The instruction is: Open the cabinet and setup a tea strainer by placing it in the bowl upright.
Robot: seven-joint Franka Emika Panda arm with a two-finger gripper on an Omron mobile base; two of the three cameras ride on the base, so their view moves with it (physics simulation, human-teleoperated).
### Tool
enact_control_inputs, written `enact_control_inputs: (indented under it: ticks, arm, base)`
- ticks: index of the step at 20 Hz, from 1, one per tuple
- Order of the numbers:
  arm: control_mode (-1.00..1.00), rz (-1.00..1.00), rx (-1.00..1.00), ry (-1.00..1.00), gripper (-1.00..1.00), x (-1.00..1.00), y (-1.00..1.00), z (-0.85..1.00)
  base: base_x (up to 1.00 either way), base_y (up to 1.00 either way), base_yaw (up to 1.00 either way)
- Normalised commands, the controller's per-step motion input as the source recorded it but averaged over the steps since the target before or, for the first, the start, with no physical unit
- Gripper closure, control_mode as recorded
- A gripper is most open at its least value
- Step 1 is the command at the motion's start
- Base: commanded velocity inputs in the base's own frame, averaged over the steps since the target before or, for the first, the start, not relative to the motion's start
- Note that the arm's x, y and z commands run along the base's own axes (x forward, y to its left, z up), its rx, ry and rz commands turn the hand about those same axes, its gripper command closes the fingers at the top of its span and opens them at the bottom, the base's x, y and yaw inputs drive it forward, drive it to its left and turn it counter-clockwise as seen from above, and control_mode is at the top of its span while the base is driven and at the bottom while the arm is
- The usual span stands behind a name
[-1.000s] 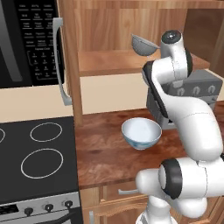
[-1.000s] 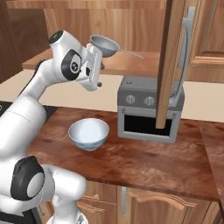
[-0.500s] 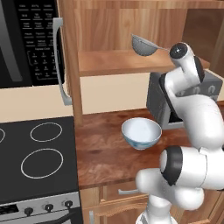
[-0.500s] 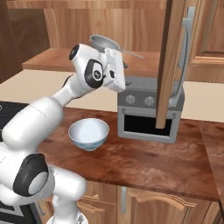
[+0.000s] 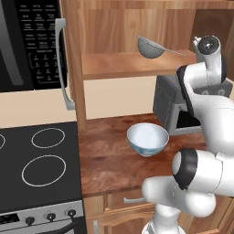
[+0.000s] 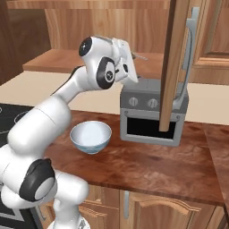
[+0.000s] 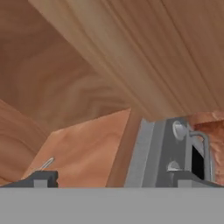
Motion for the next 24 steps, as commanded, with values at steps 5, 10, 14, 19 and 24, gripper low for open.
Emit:
enact_control_inputs:
  ticks: [5,10,14,19,24]
  arm:
    - [-1.0,0.25,0.01,0.14,-1.0,-0.11,-0.01,0.57]
    - [-1.0,0.41,-0.23,0.13,-1.0,-0.09,0.03,-0.47]
    - [-1.0,0.56,-0.27,0.03,-1.0,-0.33,0.19,0.14]
    - [-1.0,0.51,-0.31,0.15,-1.0,-0.23,0.43,0.16]
    - [-1.0,0.19,-0.58,0.41,-1.0,0.0,0.36,0.0]
  base:
    - [0.0,0.0,0.0]
    - [0.0,0.0,0.0]
    - [0.0,0.0,0.0]
    - [0.0,0.0,0.0]
    - [0.0,0.0,0.0]
